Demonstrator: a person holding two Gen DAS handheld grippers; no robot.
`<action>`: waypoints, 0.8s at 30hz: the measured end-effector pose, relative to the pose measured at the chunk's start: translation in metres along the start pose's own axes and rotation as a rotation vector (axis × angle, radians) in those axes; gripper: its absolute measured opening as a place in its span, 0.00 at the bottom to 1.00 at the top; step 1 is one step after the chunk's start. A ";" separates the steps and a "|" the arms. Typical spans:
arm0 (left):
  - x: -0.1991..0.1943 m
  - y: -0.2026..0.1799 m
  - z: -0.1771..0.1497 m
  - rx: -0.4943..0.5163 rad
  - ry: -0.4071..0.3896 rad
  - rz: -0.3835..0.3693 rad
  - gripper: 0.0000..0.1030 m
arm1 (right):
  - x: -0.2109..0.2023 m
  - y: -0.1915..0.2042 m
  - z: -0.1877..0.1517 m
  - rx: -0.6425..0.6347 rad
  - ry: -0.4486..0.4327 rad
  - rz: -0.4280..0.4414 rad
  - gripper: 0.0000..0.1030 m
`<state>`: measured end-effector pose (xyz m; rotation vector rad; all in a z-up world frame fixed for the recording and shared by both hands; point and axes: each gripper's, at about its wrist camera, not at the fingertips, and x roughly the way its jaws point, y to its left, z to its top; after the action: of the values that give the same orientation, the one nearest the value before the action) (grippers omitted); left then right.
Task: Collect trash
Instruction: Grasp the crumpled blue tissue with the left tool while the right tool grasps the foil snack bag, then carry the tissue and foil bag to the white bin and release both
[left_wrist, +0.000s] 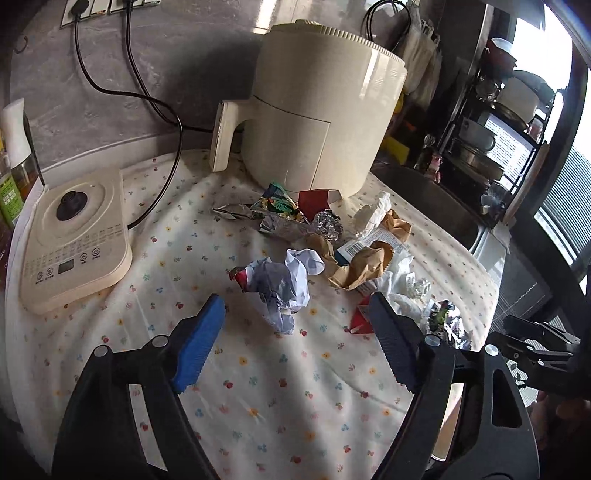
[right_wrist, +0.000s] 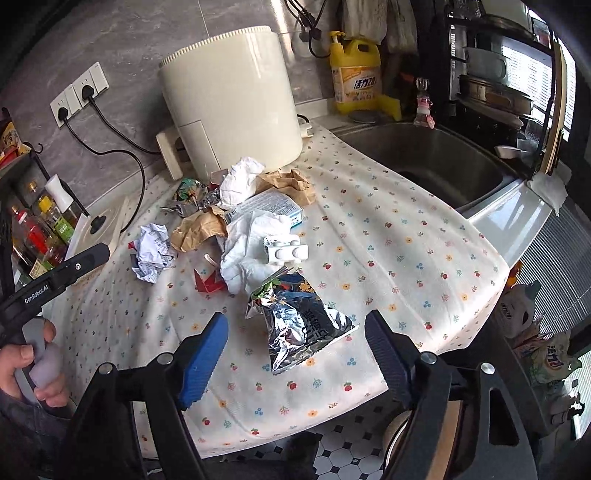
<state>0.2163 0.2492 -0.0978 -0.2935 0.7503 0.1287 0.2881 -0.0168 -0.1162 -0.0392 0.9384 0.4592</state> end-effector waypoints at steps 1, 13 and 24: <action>0.008 0.001 0.002 0.002 0.010 -0.003 0.76 | 0.006 0.000 0.000 -0.003 0.011 -0.008 0.73; 0.073 0.019 0.005 -0.035 0.125 -0.022 0.47 | 0.061 0.002 0.004 -0.079 0.117 -0.070 0.89; 0.038 0.028 -0.004 -0.078 0.080 -0.002 0.33 | 0.062 0.011 0.012 -0.154 0.141 -0.021 0.37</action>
<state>0.2352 0.2750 -0.1334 -0.3758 0.8254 0.1453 0.3241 0.0188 -0.1554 -0.2229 1.0380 0.5136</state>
